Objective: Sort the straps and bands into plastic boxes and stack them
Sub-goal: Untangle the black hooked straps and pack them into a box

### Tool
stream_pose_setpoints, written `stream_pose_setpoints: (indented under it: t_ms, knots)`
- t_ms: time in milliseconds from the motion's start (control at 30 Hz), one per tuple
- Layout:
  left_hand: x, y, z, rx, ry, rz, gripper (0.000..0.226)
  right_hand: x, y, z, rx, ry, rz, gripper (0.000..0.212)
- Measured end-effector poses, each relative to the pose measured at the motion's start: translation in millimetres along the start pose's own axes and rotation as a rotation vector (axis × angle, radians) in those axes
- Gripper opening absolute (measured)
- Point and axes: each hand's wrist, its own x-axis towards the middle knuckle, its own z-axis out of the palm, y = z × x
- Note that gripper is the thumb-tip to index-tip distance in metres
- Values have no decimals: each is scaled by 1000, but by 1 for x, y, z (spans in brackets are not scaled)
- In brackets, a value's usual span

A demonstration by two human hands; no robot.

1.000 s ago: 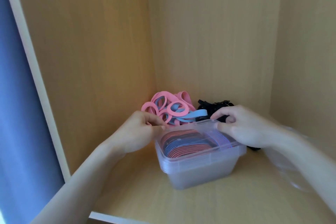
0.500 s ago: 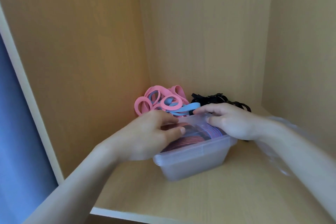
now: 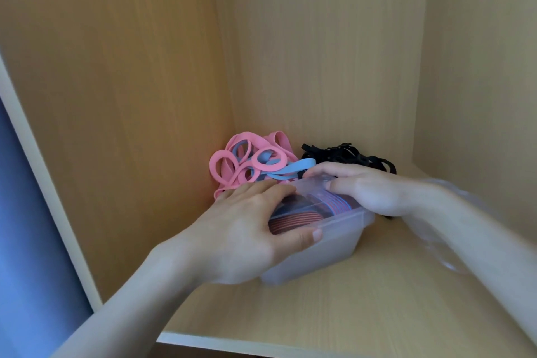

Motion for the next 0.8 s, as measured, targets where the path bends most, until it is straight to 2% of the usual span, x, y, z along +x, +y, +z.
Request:
stream_pose_setpoints:
  t_ms: [167,367,533,667,800]
  knots:
    - [-3,5,1,123,20,13,71,-1,1,0,13,20,-41,37]
    - [-3,9,2,255,-8,5,76,0,3,-1,62,-21,-35,34]
    - [0,-1,1,81,-67,8,85,1,5,-1,64,-66,-34,39]
    - [6,-7,1,26,-74,34,71,0,4,-2,-33,-61,-9,34]
    - [13,-15,-2,-40,-103,67,71,-1,-1,-4,-204,-49,18,31]
